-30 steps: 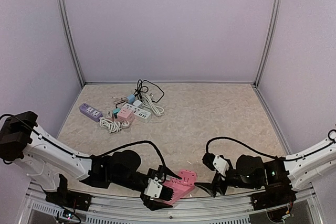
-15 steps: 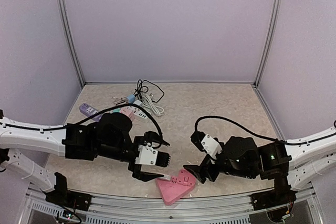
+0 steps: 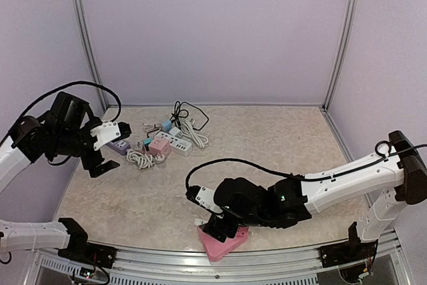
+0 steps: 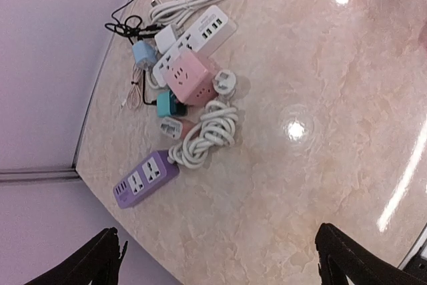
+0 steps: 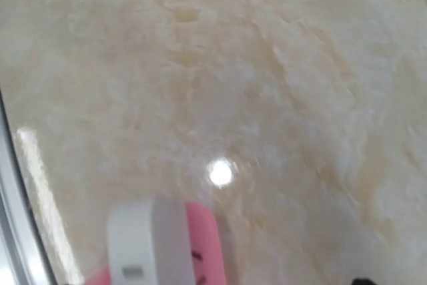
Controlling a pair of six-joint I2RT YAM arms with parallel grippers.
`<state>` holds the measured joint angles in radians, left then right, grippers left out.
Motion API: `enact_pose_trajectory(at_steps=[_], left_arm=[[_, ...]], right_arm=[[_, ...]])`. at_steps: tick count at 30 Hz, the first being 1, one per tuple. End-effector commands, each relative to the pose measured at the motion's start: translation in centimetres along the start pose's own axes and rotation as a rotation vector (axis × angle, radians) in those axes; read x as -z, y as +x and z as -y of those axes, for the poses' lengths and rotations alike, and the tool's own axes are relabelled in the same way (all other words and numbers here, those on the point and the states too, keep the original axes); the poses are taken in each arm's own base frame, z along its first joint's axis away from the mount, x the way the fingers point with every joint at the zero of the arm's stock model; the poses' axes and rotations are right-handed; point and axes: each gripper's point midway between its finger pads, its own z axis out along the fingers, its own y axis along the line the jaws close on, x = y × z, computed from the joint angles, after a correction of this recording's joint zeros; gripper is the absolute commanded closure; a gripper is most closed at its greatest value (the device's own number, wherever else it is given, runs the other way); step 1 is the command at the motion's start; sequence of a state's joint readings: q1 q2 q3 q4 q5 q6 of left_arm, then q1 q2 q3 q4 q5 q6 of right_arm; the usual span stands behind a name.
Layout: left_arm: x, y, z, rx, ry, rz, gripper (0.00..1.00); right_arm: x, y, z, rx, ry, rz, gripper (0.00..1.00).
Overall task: Insert the plug
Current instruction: Adjust the plug at the socket.
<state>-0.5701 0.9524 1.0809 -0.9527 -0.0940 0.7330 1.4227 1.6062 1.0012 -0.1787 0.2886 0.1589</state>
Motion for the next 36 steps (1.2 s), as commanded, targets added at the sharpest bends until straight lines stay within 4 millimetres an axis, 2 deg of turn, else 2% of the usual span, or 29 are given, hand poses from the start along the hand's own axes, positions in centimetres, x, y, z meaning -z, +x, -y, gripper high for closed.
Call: enact_pose_trajectory(at_steps=[1,4,5,14,18,22,25,31,36], left_arm=[[2.2,6.1,3.0,0.042,0.033,-0.131,0.01],[3.6,6.3,3.6,0.088,-0.015,-0.051,0.01],[4.0,6.3,3.7,0.105,-0.030,-0.025,0.01],[5.4,5.4,3.8,0.187,-0.080,0.111,0.01],[5.4,5.4,3.9,0.180,-0.081,0.115,0.01],[5.0,5.2,4.3,0.179,-0.059,0.122,0.01],[4.6,5.1,4.4,0.183,-0.046,0.123,0.01],[4.3,5.0,4.4,0.182,-0.044,0.122,0.01],[4.1,5.0,4.5,0.182,-0.037,0.121,0.01]], right_arm=[[-0.8,-1.4,-0.8,0.060,-0.030,-0.019,0.16],[-1.5,-1.3,-1.7,0.083,-0.065,-0.054,0.29],[-1.7,-1.2,-1.7,0.085,-0.066,-0.069,0.31],[-1.9,-1.1,-1.3,0.087,-0.039,-0.103,0.27],[-2.1,0.3,-1.0,0.079,-0.025,-0.142,0.31],[-2.1,0.3,-0.3,0.053,-0.019,-0.128,0.49],[-2.0,0.2,0.1,0.041,-0.024,-0.116,0.56],[-2.4,1.4,0.6,0.024,-0.054,-0.134,0.59],[-2.4,1.1,1.0,0.007,-0.067,-0.126,0.59]])
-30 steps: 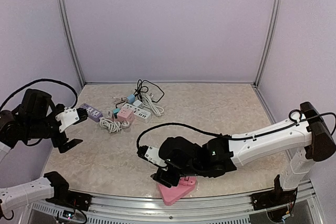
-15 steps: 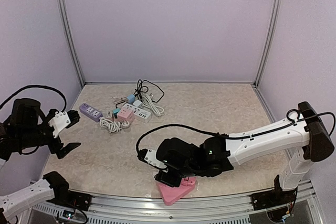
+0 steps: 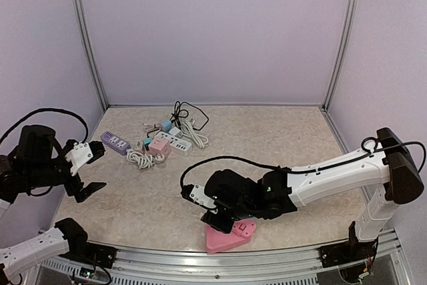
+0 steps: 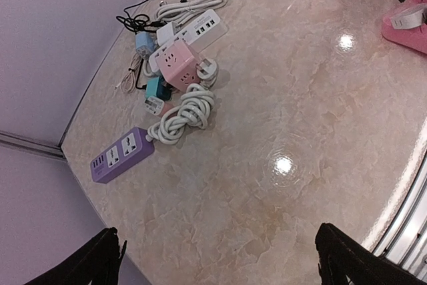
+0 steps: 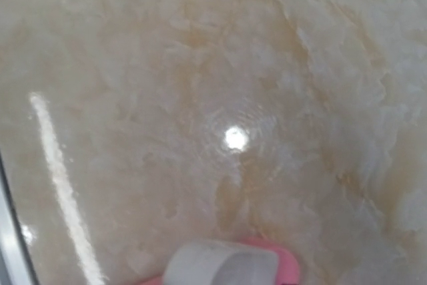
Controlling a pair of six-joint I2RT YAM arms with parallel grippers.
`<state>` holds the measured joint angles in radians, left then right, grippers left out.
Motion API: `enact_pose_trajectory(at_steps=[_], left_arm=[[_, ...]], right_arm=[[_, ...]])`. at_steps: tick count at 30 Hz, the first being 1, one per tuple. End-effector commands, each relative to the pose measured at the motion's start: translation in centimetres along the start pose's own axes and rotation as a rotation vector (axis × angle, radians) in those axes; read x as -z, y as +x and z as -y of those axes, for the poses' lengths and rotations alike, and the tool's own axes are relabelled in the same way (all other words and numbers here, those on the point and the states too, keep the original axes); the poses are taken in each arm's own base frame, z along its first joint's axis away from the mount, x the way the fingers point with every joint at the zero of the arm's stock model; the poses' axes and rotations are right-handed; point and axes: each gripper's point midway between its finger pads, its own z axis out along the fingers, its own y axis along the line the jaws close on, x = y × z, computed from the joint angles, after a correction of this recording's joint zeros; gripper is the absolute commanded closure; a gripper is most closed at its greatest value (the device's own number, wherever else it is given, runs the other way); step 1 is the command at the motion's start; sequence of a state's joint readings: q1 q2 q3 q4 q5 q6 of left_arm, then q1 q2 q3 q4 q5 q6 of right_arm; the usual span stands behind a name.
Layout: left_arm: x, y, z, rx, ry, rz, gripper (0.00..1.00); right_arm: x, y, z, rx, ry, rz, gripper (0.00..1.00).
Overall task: Insert the plug
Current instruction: Adjust the plug at the socket.
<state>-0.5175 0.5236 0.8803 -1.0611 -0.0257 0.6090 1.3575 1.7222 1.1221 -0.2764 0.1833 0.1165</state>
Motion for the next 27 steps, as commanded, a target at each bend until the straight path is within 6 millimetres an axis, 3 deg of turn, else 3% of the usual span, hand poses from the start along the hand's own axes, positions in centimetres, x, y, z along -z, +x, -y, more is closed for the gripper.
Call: enact_pose_trajectory(at_steps=[1,11,14,21,27], left_arm=[[-0.6,-0.1,0.2,0.015,0.013,0.007,0.01],[-0.9,0.2,0.4,0.015,0.019,-0.002,0.01],[-0.9,0.2,0.4,0.013,0.019,-0.002,0.01],[-1.0,0.0,0.9,0.009,0.045,0.008,0.01],[-1.0,0.0,0.9,0.007,0.051,0.006,0.01]], right_arm=[[0.3,0.6,0.6,-0.010,-0.013,-0.017,0.56],[0.7,-0.6,-0.1,-0.043,-0.030,-0.009,0.27],[0.3,0.1,0.3,-0.037,0.025,-0.043,0.27],[-0.3,1.2,1.0,-0.044,0.089,-0.105,0.39],[0.2,1.1,-0.1,-0.010,0.071,-0.100,0.28]])
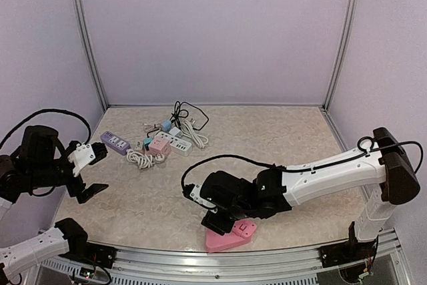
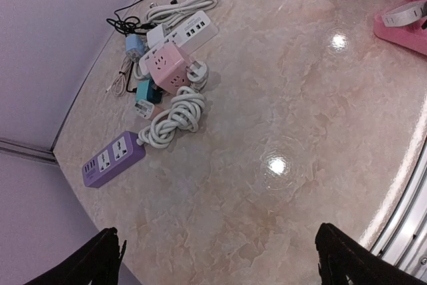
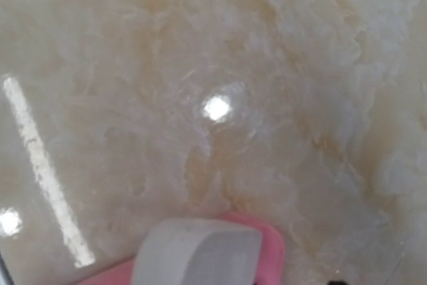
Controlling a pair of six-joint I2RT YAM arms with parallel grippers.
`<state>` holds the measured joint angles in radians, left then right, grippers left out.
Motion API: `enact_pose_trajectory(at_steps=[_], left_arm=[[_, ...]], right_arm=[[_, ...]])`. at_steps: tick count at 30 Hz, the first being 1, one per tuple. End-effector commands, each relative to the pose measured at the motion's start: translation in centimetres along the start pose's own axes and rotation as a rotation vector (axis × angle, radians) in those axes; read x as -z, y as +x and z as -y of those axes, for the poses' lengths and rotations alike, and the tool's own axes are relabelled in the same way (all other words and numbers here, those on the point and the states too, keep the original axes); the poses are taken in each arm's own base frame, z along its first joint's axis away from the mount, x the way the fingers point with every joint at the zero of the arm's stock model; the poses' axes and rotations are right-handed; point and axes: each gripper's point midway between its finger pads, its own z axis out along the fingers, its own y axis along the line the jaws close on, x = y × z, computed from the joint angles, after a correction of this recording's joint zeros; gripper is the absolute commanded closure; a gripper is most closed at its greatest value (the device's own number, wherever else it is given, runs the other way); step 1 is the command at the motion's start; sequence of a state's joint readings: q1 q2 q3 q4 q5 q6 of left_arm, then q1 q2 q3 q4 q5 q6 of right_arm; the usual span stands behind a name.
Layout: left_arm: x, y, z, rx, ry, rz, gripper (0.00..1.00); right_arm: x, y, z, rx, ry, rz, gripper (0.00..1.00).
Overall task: Insert the plug
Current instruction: Adjust the plug at the socket.
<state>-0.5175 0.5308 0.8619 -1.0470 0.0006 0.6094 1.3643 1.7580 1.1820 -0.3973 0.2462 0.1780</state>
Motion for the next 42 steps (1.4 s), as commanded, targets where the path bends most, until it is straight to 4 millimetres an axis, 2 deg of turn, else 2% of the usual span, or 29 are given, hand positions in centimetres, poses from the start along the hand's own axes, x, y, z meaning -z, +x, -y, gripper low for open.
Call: enact_pose_trajectory(at_steps=[1,4,11,20,24,28,32,37,39,41,42], left_arm=[[-0.4,0.0,0.4,0.008,0.024,0.001,0.01],[-0.5,0.1,0.5,0.007,0.028,0.000,0.01],[-0.5,-0.2,0.3,0.004,0.029,0.003,0.01],[-0.5,-0.3,0.5,0.002,0.042,0.008,0.01],[-0.4,-1.1,1.4,0.021,0.098,0.042,0.03],[0.0,-2.8,3.5,0.022,0.219,0.143,0.08],[-1.3,-3.9,5.5,-0.059,0.271,0.195,0.14],[-4.4,-5.6,10.0,-0.263,0.354,0.218,0.15],[-5.6,-7.0,12.5,-0.389,0.379,0.256,0.15],[-5.7,-8.5,15.8,-0.521,0.428,0.334,0.15],[-5.5,-9.4,16.9,-0.551,0.446,0.376,0.14]], right_arm=[[0.4,0.1,-0.9,0.029,0.014,-0.012,0.28],[0.1,0.6,-0.7,0.026,0.050,-0.031,0.33],[-0.1,1.1,-0.1,0.001,0.084,-0.050,0.54],[-0.2,1.7,0.2,-0.036,0.063,-0.045,0.67],[0.0,1.7,0.5,-0.077,0.048,-0.027,0.72],[0.6,1.7,0.9,-0.142,0.005,0.014,0.76],[1.2,1.6,0.9,-0.189,-0.061,0.065,0.77],[1.1,2.1,0.9,-0.199,-0.096,0.084,0.78],[0.9,2.5,0.9,-0.208,-0.118,0.085,0.78],[0.7,2.8,1.1,-0.220,-0.135,0.088,0.78],[0.6,3.0,1.3,-0.231,-0.144,0.091,0.79]])
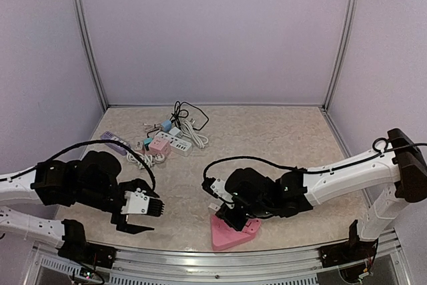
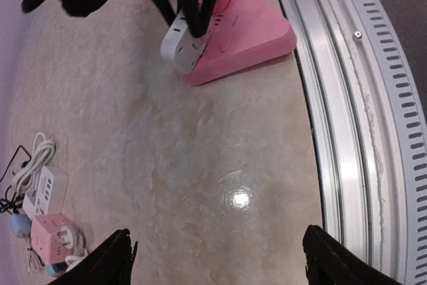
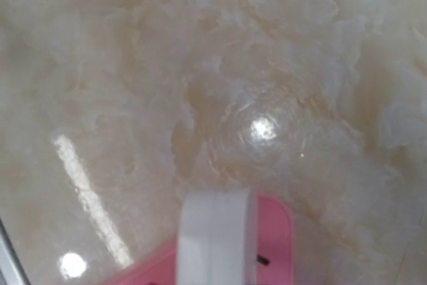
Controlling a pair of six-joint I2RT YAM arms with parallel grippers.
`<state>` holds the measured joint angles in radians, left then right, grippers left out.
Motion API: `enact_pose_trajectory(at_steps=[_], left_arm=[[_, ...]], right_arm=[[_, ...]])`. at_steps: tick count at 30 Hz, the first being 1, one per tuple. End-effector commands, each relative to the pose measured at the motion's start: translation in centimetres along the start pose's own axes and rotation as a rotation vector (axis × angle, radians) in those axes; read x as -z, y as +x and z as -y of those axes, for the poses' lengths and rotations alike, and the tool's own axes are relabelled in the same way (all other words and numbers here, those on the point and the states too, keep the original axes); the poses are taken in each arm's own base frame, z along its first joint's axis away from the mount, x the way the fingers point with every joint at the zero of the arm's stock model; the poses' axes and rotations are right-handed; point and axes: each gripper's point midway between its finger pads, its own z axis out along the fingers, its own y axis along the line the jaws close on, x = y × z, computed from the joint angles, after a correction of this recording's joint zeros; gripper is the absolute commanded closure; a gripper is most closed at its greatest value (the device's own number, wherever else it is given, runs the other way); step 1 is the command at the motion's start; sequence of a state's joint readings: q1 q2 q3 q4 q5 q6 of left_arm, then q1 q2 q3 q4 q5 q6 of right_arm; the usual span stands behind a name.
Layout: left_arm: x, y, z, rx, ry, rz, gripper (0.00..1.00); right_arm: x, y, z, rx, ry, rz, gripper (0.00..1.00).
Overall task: Insert the plug
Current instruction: Adjust the plug at the socket.
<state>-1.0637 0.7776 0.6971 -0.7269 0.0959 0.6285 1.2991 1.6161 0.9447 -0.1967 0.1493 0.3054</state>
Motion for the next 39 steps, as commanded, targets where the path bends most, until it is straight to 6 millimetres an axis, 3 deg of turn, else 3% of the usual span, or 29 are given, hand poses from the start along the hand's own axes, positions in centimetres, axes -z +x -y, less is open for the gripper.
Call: enact_pose_trajectory(at_steps=[1,4,9,12,19,24,31,35,39], left_arm=[[-2.7,-5.7,1.2,-0.221,-0.002,0.167,0.14],[-5.1,-7.7,2.7,-0.286,0.085,0.208,0.15],[-9.3,-8.5,3.8,-0.369,0.137,0.222,0.21],[-10.8,-8.4,4.4,-0.389,0.158,0.226,0.24],[-13.3,-8.2,6.3,-0.466,0.178,0.281,0.34],[-14.1,-7.7,7.6,-0.502,0.209,0.291,0.36],[-15.2,-7.9,7.5,-0.530,0.187,0.308,0.37],[-16.1,-8.1,7.3,-0.516,0.182,0.301,0.42],[-17.1,-6.9,7.3,-0.522,0.194,0.255,0.51]], right_arm=[[-0.2,0.9,0.1,-0.047,-0.082,0.007,0.79],[-0.1,1.1,1.0,-0.086,-0.105,0.029,0.81],[0.3,2.0,1.2,-0.088,-0.133,0.033,0.80],[0.6,2.0,0.8,-0.078,-0.158,0.044,0.78],[1.0,1.3,0.6,-0.081,-0.172,0.081,0.66],[1.4,0.4,1.6,-0.093,-0.118,0.109,0.57],[1.1,0.6,2.3,-0.093,-0.100,0.087,0.43],[2.3,-0.5,2.3,-0.084,-0.107,0.118,0.35],[3.8,-0.7,2.4,-0.085,-0.105,0.126,0.33]])
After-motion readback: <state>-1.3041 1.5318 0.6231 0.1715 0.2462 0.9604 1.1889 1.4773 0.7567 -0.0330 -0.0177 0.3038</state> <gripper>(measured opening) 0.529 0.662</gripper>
